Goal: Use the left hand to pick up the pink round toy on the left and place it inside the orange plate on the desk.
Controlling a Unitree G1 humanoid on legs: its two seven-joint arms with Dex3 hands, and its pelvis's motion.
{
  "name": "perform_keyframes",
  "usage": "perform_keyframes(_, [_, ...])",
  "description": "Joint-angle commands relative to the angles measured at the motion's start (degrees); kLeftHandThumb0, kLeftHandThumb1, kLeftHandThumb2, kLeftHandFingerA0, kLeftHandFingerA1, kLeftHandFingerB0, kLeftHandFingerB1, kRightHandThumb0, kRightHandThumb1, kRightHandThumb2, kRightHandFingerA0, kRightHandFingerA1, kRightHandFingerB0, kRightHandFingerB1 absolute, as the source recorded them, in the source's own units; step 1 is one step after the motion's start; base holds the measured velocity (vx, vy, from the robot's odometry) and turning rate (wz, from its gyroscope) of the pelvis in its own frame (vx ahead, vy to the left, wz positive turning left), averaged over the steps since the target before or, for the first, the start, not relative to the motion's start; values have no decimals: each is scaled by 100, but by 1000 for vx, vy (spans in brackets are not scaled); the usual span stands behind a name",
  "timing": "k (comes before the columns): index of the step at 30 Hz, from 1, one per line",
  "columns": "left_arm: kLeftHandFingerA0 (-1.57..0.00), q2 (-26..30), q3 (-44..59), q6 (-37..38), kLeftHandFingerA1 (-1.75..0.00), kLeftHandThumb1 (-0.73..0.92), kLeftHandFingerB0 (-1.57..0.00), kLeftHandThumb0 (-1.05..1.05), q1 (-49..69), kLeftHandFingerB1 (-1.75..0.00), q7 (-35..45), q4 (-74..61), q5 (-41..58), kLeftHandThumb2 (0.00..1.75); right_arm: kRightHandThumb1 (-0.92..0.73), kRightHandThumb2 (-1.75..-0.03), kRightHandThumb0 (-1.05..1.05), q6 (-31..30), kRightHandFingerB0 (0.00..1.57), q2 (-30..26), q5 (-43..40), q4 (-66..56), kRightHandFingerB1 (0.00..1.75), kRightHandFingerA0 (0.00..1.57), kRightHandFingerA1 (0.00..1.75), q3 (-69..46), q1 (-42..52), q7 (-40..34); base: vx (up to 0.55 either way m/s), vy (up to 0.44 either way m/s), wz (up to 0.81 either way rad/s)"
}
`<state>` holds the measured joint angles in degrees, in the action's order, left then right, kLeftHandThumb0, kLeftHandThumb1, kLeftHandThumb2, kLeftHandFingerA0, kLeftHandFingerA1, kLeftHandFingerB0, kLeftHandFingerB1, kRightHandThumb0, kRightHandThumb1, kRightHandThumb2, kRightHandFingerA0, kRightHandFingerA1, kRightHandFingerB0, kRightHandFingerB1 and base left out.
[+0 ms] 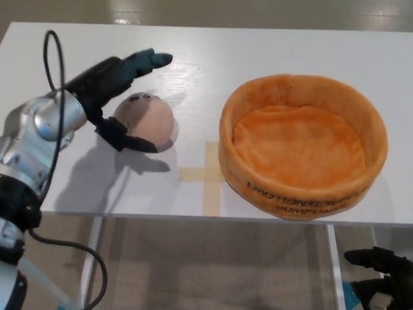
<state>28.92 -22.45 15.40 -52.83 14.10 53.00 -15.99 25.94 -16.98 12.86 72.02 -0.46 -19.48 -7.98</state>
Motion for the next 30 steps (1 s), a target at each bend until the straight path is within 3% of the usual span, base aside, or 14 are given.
perform_keyframes(1, [0,-162,-319,128,0,32,0,-45,-230,-9,-879,655,-853,64,-65,-59,-11,48,62,-49,-38,42,50,63,57,3,113,35,0,0,0])
perform_keyframes(3, [0,-225,-402,155,-1,37,0,-51,-296,-6,-912,907,-914,70,-65,-58,-12,39,63,-37,-60,42,50,64,59,-16,106,38,0,0,0])
perform_keyframes(14, [0,-357,-508,416,0,38,0,-53,-294,-11,-1179,1383,-1159,71,-65,-58,-12,18,62,-40,-6,28,49,65,58,21,109,-16,0,0,0])
perform_keyframes(15, [0,-365,-504,449,-29,30,0,-41,-280,-30,-1211,1407,-1170,71,-65,-58,-12,27,62,-44,2,32,49,65,58,30,106,-23,0,0,0])
perform_keyframes(17, [0,-378,-494,481,-29,30,0,-41,-270,-30,-1240,1440,-1187,71,-65,-58,-12,38,62,-50,11,38,49,65,58,42,97,-34,0,0,0])
perform_keyframes(18, [-72,-405,-353,622,-48,74,-34,-30,-236,-33,-1115,1478,-1022,64,-65,-58,-12,55,63,-46,4,44,49,65,58,38,98,-43,0,0,0])
perform_keyframes(19, [-72,-414,-308,666,-48,74,-34,-30,-228,-33,-1080,1493,-980,64,-65,-58,-12,60,63,-45,2,46,49,65,58,37,98,-46,0,0,0])
perform_keyframes(20, [-93,-437,-178,728,-54,81,-47,-23,-223,-35,-978,1541,-853,65,-65,-58,-10,81,63,-39,-25,42,50,64,58,19,89,-20,0,0,0])
perform_keyframes(21, [-93,-445,-135,746,-54,81,-47,-23,-224,-35,-953,1558,-832,65,-65,-58,-10,86,63,-38,-32,40,50,64,58,14,86,-12,0,0,0])
perform_keyframes(22, [-112,-496,29,913,-79,84,-85,-18,-172,-54,-1011,1610,-714,65,-65,-58,-13,85,63,-24,-80,38,50,67,62,-25,86,22,0,0,0])
perform_keyframes(24, [-103,-531,147,1019,-89,85,-89,-18,-153,-62,-1087,1641,-691,65,-65,-58,-13,93,63,-25,-87,35,50,68,63,-35,73,31,0,0,0])
perform_keyframes(25, [-97,-545,212,1122,-103,82,-86,-15,-139,-77,-1179,1651,-711,71,-65,-58,-12,100,63,-26,-83,34,50,65,59,-38,64,28,0,0,0])
perform_keyframes(30, [-96,-578,289,1282,-104,84,-82,-17,-113,-84,-1437,1671,-834,68,-66,-59,-13,56,62,-53,-9,31,49,65,59,19,51,-4,0,0,0])
